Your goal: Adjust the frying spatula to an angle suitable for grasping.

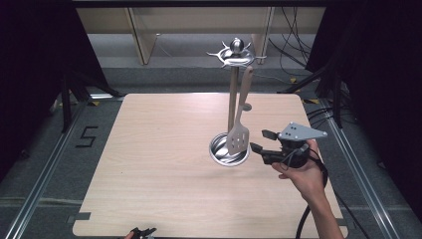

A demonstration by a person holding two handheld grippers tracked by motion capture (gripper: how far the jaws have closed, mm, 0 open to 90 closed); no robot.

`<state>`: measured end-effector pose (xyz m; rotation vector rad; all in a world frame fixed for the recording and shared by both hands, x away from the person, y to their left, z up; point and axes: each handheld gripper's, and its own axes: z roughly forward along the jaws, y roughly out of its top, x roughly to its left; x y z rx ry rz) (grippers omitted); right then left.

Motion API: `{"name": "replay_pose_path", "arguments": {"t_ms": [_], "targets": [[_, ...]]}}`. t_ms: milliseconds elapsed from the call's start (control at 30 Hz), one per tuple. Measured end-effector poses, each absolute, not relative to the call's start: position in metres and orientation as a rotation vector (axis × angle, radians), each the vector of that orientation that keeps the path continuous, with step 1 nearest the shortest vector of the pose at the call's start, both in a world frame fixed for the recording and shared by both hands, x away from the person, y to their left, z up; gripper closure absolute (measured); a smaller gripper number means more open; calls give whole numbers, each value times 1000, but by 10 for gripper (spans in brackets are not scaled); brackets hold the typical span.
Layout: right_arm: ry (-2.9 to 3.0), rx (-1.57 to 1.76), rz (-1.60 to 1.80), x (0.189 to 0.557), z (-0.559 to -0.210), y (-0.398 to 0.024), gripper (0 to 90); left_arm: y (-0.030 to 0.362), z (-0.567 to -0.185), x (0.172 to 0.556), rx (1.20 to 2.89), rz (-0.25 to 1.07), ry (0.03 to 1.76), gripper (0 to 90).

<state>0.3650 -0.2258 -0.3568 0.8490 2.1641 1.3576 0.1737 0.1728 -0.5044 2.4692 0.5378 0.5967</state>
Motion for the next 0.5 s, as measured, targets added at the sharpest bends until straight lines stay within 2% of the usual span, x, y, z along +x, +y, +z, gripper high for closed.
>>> {"name": "replay_pose_path", "arguments": {"t_ms": [500], "targets": [[2206,848,1334,360,-367,-228,392,171,-503,175,2463,583,536,191]]}}
